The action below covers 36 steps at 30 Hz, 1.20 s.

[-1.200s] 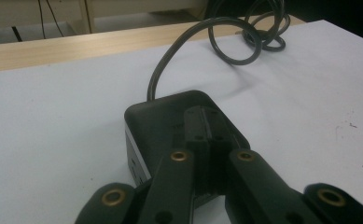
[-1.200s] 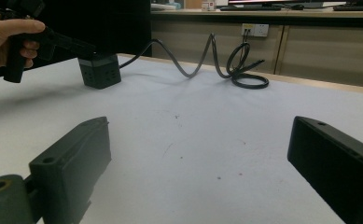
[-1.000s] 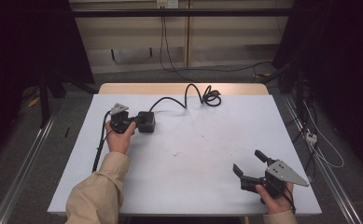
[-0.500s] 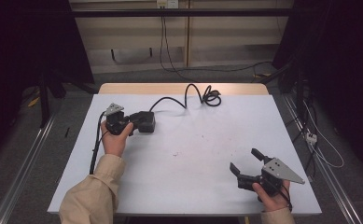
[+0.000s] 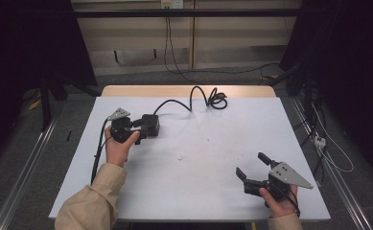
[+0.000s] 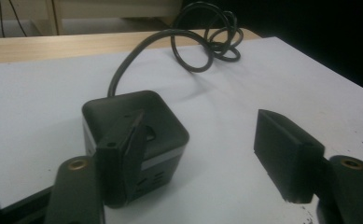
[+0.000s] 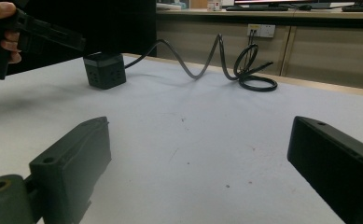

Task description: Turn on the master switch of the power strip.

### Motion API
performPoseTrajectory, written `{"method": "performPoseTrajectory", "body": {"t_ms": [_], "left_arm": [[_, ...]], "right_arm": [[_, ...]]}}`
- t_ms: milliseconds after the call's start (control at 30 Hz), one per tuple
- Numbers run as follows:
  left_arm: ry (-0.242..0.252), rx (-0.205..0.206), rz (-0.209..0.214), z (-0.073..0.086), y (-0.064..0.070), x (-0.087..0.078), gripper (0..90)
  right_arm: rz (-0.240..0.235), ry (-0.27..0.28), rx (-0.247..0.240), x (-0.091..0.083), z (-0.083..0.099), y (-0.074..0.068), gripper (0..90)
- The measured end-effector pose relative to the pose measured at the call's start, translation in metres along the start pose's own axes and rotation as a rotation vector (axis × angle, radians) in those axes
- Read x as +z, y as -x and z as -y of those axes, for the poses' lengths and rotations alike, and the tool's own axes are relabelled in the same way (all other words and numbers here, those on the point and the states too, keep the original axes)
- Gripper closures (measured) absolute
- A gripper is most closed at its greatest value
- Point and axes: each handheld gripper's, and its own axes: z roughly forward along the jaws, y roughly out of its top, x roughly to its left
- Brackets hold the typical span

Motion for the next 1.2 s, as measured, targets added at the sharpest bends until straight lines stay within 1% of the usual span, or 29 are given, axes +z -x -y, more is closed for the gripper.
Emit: {"method": "performPoseTrajectory", "body": {"t_ms": [67, 200, 267, 333, 367, 467, 567, 600, 700, 800, 900, 933, 1067, 1200], "left_arm": [[0.014, -0.002, 0.014, 0.002, 0.002, -0.001, 31.3], [0.009, -0.002, 0.013, 0.008, 0.005, -0.003, 26.6], [-0.01, 0.006, 0.018, 0.011, 0.005, -0.004, 25.0], [-0.004, -0.002, 0.036, 0.014, 0.006, -0.006, 24.9], [-0.003, -0.001, 0.038, 0.015, 0.006, -0.007, 24.5], [0.004, 0.005, 0.038, 0.018, 0.007, -0.012, 22.4], [0.0, 0.018, 0.031, 0.02, 0.007, -0.017, 20.7], [-0.002, 0.013, 0.035, 0.021, 0.008, -0.019, 20.6], [-0.006, 0.021, 0.031, 0.024, 0.008, -0.024, 18.6], [-0.007, 0.026, 0.037, 0.027, 0.009, -0.028, 18.0], [-0.007, 0.024, 0.054, 0.03, 0.009, -0.031, 16.9], [-0.012, 0.026, 0.052, 0.031, 0.009, -0.032, 16.6], [-0.005, 0.02, 0.052, 0.035, 0.009, -0.037, 15.5], [-0.015, 0.035, 0.046, 0.037, 0.009, -0.043, 14.5]], "right_arm": [[0.003, -0.002, 0.004, -0.001, 0.0, 0.0, 5.7], [0.004, -0.002, 0.002, -0.002, 0.001, 0.0, 5.7], [0.009, -0.002, 0.009, -0.003, 0.001, 0.0, 5.7], [0.01, -0.002, 0.008, -0.003, 0.001, 0.0, 5.8], [0.011, -0.003, 0.01, -0.003, 0.001, 0.0, 5.7], [0.01, -0.002, 0.011, -0.003, 0.001, 0.0, 5.7], [0.008, -0.003, 0.005, -0.003, 0.001, 0.0, 5.8], [0.008, -0.002, 0.009, -0.003, 0.001, 0.0, 5.7], [0.004, -0.004, 0.002, -0.002, 0.001, 0.0, 5.8], [0.004, -0.004, 0.001, -0.002, 0.001, 0.0, 5.8], [0.005, -0.004, 0.002, -0.002, 0.001, 0.0, 5.7], [0.004, -0.003, 0.003, -0.002, 0.001, 0.0, 5.7], [0.003, -0.004, 0.003, -0.002, 0.001, 0.0, 5.8], [0.007, -0.003, 0.011, -0.003, 0.001, 0.0, 5.7]]}}
